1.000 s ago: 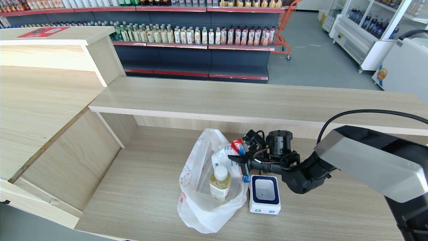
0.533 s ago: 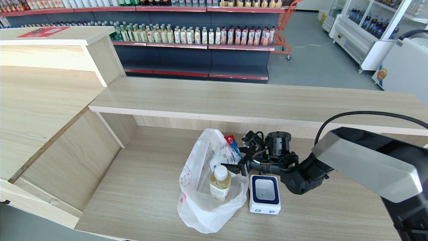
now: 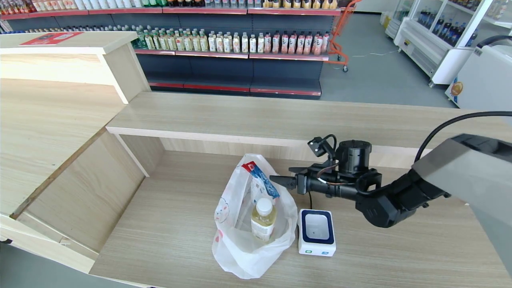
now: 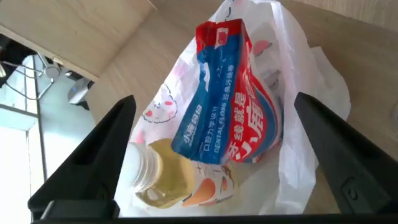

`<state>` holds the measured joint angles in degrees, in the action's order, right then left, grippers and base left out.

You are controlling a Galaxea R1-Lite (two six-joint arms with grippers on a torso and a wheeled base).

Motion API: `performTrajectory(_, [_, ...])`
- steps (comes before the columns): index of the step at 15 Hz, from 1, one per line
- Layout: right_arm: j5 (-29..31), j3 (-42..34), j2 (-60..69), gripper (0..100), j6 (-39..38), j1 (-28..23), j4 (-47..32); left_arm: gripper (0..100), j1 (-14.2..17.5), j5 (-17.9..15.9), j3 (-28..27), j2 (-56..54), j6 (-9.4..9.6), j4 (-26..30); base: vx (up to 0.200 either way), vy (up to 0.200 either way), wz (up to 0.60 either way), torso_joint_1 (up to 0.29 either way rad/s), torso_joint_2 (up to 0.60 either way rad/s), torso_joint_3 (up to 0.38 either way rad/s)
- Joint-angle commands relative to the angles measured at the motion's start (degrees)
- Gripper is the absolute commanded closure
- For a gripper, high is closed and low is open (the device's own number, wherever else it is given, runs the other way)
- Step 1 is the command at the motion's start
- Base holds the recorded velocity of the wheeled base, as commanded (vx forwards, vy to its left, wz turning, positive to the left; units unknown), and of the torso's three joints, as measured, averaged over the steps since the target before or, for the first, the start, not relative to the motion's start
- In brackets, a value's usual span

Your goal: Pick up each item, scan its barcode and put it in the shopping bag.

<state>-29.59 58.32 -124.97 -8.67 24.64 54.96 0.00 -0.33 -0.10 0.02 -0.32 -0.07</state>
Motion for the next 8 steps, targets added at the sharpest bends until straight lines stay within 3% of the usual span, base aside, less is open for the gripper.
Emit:
performTrajectory(1, [0.0, -11.6, 13.0, 0, -1.2, -0.6, 0.0, 0, 0.0, 0.0, 0.0, 0.0, -0.03, 0.0, 0.0, 0.0, 0.0, 0.0, 0.0, 0.0])
performTrajectory(5, [0.3, -33.7, 38.7, 0, -0.1, -6.3, -0.4, 0, 0.0, 0.0, 0.0, 0.0, -0.03, 0.0, 0.0, 0.0, 0.0, 0.0, 0.0, 0.0])
performTrajectory(7, [1.5, -42.3, 52.0, 0, 6.0, -14.5, -2.2, 0, 0.0, 0.0, 0.0, 0.0, -0.03, 0.0, 0.0, 0.0, 0.0, 0.0, 0.0, 0.0])
performTrajectory(8, [4.9, -46.4, 58.8, 0, 8.8, -19.5, -6.4, 0, 0.0, 0.0, 0.0, 0.0, -0.03, 0.0, 0.0, 0.0, 0.0, 0.0, 0.0, 0.0])
